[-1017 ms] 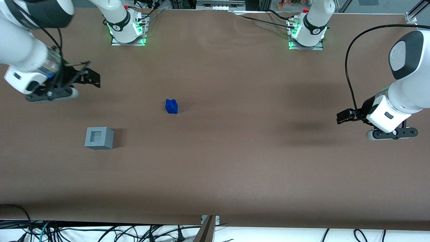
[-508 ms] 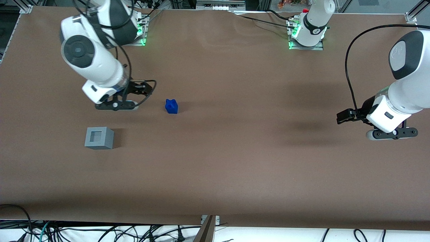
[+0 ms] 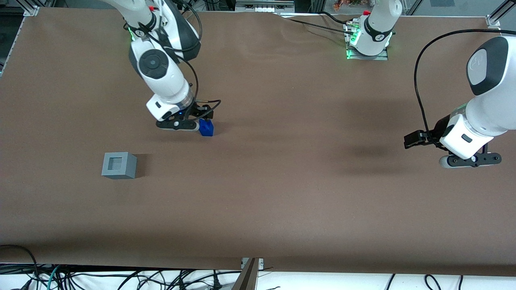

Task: Insert blue part into gray base with right arm
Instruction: 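Move the open right gripper over the blue part and grasp it, then carry the blue part to the gray base and align it over the hole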

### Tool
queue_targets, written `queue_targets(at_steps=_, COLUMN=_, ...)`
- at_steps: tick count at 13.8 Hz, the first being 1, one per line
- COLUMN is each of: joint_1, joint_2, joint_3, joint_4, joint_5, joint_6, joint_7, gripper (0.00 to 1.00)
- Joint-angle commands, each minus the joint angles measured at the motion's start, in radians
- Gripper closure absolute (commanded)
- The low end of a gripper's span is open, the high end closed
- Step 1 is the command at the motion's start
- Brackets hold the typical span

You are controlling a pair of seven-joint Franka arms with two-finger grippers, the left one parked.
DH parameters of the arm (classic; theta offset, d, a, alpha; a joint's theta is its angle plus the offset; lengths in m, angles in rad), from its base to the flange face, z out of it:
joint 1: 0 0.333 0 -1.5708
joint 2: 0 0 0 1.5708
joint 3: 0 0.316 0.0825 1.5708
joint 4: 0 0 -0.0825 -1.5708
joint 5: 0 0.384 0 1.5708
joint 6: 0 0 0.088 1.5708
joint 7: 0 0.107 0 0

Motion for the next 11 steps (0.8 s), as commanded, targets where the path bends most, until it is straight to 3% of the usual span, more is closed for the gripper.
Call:
queue_targets(at_steps=1, joint_1=0.010, joint_2=0.034, joint_3=-0.004, joint_4=-0.072, joint_5=-0.011, joint_6=0.131, joint_7=0.015, gripper=0.01)
queue_targets(at_steps=10, joint_1=0.045, joint_2=0.171, joint_3=-0.012, joint_4=-0.074, joint_5=-0.025, joint_6=0.245, joint_7=0.042, gripper=0.02)
queue_targets(at_steps=11, joint_1=0.045, joint_2=0.173, joint_3=-0.013, joint_4=-0.074, joint_5=-0.036, joint_6=0.247, joint_7=0.041, gripper=0.16)
